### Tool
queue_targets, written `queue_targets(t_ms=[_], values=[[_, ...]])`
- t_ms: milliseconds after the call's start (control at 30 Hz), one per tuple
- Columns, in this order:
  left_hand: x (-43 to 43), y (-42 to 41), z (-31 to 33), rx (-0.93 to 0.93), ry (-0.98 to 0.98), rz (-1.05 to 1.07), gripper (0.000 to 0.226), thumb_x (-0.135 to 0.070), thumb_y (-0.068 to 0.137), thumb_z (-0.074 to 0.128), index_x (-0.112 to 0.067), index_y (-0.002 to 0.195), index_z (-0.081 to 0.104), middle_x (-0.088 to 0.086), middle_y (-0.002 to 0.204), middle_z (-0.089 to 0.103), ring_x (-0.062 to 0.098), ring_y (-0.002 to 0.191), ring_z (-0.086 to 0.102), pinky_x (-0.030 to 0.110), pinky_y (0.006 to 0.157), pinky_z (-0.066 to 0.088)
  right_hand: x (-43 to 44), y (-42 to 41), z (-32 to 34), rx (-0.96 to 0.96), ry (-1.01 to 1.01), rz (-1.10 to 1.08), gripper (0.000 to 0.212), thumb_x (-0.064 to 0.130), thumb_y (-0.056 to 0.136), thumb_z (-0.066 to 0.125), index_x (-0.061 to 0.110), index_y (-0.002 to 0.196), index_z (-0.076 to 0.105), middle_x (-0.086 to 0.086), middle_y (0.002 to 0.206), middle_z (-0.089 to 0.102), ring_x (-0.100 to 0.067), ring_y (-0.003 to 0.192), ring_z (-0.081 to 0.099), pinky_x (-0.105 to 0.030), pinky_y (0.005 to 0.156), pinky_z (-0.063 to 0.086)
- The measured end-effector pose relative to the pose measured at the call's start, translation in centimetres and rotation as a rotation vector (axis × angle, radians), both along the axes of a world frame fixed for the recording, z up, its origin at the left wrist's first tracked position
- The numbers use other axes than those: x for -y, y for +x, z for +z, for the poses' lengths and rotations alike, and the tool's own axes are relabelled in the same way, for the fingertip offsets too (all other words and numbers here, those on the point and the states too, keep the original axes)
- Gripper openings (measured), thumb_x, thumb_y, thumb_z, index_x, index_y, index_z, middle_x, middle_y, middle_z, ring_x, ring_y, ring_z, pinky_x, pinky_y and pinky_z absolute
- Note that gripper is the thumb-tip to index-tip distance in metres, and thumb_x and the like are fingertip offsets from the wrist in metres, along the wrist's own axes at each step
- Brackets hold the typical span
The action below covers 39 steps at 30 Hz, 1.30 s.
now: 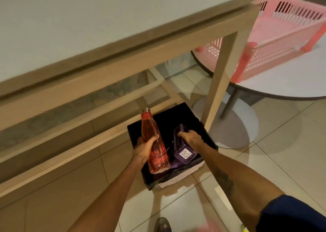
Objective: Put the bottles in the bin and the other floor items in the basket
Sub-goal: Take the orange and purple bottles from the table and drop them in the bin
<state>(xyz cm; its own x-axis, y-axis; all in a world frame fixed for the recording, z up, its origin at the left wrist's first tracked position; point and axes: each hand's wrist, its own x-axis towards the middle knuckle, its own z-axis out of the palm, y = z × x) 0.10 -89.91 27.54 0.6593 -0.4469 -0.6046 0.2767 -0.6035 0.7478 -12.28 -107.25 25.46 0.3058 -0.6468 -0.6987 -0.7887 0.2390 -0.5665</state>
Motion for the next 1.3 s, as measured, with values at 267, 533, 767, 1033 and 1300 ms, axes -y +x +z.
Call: queue_targets(t_ms=[267, 533, 767, 1033, 1300], values=[[1.3, 3.5, -7.9, 0.057, -0.013, -0.062, 0.091, -0.068, 0.064, 0.075, -0.025, 0.138, 0.042, 0.002, 0.117, 0.065, 0.026, 0.101, 0.067, 0.052, 0.096, 0.053, 0.1, 2.2, -10.1, 0.173, 0.112, -0.189, 0.071, 0.029, 0.083, 0.078, 0.003, 0.141, 0.047, -0.018, 0.135, 0.057, -0.036, 0.123, 0.055, -0.045, 0.107, 0.045], [1.4, 7.7, -10.9, 0.074, -0.061, -0.084, 0.088, -0.070, 0.059, 0.078, -0.031, 0.129, 0.043, -0.005, 0.110, 0.067, 0.019, 0.095, 0.071, 0.043, 0.085, 0.058, -0.1, 3.6, -15.7, 0.077, 0.080, -0.064, 0.087, 0.036, 0.085, 0.076, 0.012, 0.154, 0.028, -0.019, 0.153, 0.036, -0.043, 0.138, 0.039, -0.050, 0.115, 0.034], [0.5, 6.7, -8.9, 0.007, -0.029, -0.109, 0.089, -0.066, 0.062, 0.079, -0.029, 0.133, 0.040, -0.002, 0.113, 0.065, 0.020, 0.097, 0.070, 0.047, 0.089, 0.058, -1.5, 2.6, -11.6, 0.002, -0.099, 0.053, 0.071, 0.032, 0.089, 0.068, 0.020, 0.151, 0.036, -0.019, 0.145, 0.035, -0.043, 0.134, 0.037, -0.053, 0.112, 0.035], [2.2, 3.4, -4.3, -0.033, 0.022, -0.039, 0.093, -0.075, 0.052, 0.079, -0.025, 0.126, 0.053, 0.001, 0.109, 0.071, 0.024, 0.095, 0.072, 0.049, 0.085, 0.060, -4.9, 1.9, -4.7, 0.556, 0.501, 0.039, 0.054, 0.059, 0.086, 0.064, 0.036, 0.134, 0.055, 0.002, 0.123, 0.069, -0.021, 0.115, 0.066, -0.047, 0.100, 0.053], [3.0, 1.0, -2.9, -0.170, 0.013, -0.202, 0.091, -0.086, 0.062, 0.062, -0.031, 0.135, 0.055, -0.001, 0.127, 0.067, 0.023, 0.114, 0.065, 0.044, 0.092, 0.055, -3.3, 0.1, -3.3, 0.541, 0.381, 0.088, 0.073, 0.043, 0.080, 0.078, 0.026, 0.143, 0.045, -0.003, 0.121, 0.069, -0.018, 0.103, 0.071, -0.034, 0.091, 0.057]])
